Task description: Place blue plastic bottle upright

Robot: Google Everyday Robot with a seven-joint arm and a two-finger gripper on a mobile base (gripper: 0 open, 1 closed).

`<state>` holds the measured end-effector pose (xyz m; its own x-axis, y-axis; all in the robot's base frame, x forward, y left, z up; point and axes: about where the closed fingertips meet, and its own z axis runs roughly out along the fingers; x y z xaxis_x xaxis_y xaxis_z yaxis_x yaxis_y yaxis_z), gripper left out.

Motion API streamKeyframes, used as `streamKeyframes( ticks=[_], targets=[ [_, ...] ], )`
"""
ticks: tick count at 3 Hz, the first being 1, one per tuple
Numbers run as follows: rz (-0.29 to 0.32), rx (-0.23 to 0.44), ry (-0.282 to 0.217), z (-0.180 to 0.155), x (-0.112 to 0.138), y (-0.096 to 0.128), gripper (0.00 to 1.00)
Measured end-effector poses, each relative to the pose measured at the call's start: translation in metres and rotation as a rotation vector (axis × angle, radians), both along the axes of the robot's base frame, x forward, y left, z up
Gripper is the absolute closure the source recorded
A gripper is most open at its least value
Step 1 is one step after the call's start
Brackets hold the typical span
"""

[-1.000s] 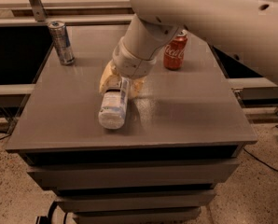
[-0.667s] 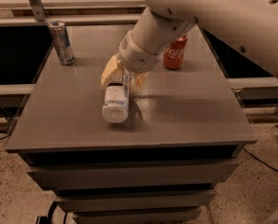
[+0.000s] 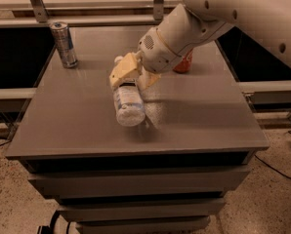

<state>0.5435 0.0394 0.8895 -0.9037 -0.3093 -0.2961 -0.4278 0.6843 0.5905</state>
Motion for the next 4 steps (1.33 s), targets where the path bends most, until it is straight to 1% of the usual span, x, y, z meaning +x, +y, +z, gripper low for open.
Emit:
streamKeyframes(
  ticks=[1,2,3,4],
  targets=[
    [0.060,0.006,-0.054,0.0020,-0.0011,0.0011,1.00],
    [0.060,0.005,-0.054,0.0019,-0.0011,0.0014,1.00],
    [0.099,-0.002,-0.107,-0.0009,-0.0025,-0.0017,1.00],
    [0.176,0.025,-0.199,-0.0018,-0.0051,-0.0079,1.00]
  ],
)
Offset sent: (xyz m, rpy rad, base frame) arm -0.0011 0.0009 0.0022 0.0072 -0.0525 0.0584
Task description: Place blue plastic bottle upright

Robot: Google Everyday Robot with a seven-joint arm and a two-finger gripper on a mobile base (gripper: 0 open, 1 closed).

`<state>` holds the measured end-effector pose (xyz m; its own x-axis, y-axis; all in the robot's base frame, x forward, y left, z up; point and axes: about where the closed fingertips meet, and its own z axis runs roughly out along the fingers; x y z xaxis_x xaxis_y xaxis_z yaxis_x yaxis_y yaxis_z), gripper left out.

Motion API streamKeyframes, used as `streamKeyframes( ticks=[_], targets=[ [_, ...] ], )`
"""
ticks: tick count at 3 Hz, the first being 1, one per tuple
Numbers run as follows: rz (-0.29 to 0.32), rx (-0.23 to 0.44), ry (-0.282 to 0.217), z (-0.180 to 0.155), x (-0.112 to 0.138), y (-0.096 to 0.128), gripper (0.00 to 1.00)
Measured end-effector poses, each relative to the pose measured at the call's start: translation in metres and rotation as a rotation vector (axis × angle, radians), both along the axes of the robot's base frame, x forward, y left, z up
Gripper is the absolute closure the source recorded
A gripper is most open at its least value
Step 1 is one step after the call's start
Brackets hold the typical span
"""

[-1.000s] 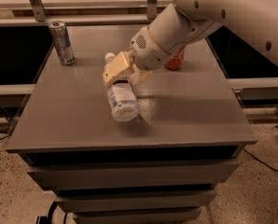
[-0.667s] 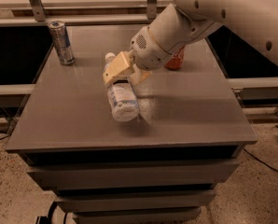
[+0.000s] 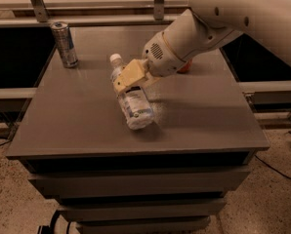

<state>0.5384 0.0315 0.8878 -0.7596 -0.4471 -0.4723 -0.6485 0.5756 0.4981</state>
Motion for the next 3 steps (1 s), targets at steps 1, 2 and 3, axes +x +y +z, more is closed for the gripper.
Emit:
streamKeyframes(
  ticks=[1,2,3],
  targets=[
    [0.118,0.049,-0.083,0.006,-0.008,-0.007,1.00],
    [0.236,0.123,-0.153,0.015,-0.020,-0.015,1.00],
    [0.299,0.125,-0.219,0.016,-0.021,-0.015,1.00]
  ],
)
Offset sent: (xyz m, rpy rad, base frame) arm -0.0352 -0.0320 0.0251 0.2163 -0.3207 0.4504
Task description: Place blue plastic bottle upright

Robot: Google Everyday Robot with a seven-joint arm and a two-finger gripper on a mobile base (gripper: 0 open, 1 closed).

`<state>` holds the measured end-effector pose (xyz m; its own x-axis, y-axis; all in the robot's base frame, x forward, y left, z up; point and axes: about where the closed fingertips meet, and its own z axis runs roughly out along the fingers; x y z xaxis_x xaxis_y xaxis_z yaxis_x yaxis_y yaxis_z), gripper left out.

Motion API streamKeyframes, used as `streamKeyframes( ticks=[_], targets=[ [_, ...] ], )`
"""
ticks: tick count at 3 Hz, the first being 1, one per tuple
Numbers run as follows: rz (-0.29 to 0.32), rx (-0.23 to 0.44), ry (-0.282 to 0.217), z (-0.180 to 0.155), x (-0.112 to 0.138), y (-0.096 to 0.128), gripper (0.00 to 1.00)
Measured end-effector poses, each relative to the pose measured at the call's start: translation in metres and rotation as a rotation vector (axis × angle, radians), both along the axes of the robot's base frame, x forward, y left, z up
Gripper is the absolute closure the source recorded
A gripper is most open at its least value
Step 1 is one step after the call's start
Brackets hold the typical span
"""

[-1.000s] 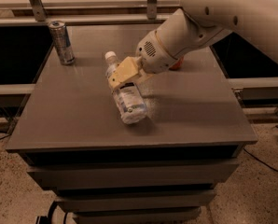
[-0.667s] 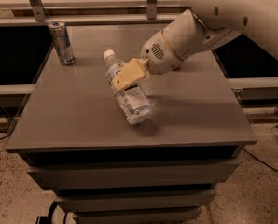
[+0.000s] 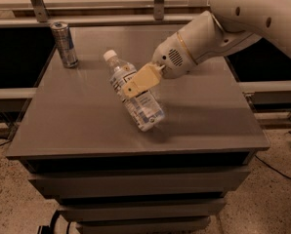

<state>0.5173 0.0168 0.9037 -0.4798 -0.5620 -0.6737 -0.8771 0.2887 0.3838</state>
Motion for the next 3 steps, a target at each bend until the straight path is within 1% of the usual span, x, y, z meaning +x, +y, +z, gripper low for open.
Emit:
streamKeyframes(
  ticks=[1,2,3],
  targets=[
    [0.005,-0.004,-0.033,0.000,0.003,0.001,1.00],
    [0.061,0.049,-0.110,0.009,0.012,0.005,1.00],
    [0.189,0.109,-0.238,0.020,0.020,0.007,1.00]
  ],
)
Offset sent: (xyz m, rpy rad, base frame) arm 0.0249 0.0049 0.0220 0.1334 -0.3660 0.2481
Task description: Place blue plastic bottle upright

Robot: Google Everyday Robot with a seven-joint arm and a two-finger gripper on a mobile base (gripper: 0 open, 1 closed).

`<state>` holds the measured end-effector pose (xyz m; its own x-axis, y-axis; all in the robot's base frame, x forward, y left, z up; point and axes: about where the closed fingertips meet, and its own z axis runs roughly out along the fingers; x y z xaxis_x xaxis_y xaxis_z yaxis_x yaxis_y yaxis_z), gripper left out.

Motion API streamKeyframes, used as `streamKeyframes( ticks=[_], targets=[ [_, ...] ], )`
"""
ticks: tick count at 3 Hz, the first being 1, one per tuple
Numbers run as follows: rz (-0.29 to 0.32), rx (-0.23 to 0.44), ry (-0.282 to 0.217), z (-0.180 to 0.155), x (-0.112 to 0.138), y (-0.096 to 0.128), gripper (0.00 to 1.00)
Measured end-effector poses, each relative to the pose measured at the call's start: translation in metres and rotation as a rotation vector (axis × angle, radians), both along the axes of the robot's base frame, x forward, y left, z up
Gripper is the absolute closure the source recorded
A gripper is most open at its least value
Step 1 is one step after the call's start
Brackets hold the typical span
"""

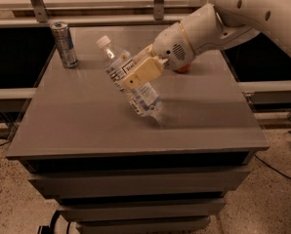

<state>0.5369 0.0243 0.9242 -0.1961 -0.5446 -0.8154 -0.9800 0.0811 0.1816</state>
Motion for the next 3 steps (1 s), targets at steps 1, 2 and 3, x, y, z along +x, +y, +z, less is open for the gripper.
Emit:
streamKeyframes(
  ticks=[1,2,3],
  targets=[
    [0.109,0.050,-0.109,0.005,0.005,-0.002,1.00],
    [0.161,0.122,-0.225,0.016,0.000,-0.012,1.00],
    [0.163,0.213,-0.338,0.025,-0.005,-0.027,1.00]
  ],
)
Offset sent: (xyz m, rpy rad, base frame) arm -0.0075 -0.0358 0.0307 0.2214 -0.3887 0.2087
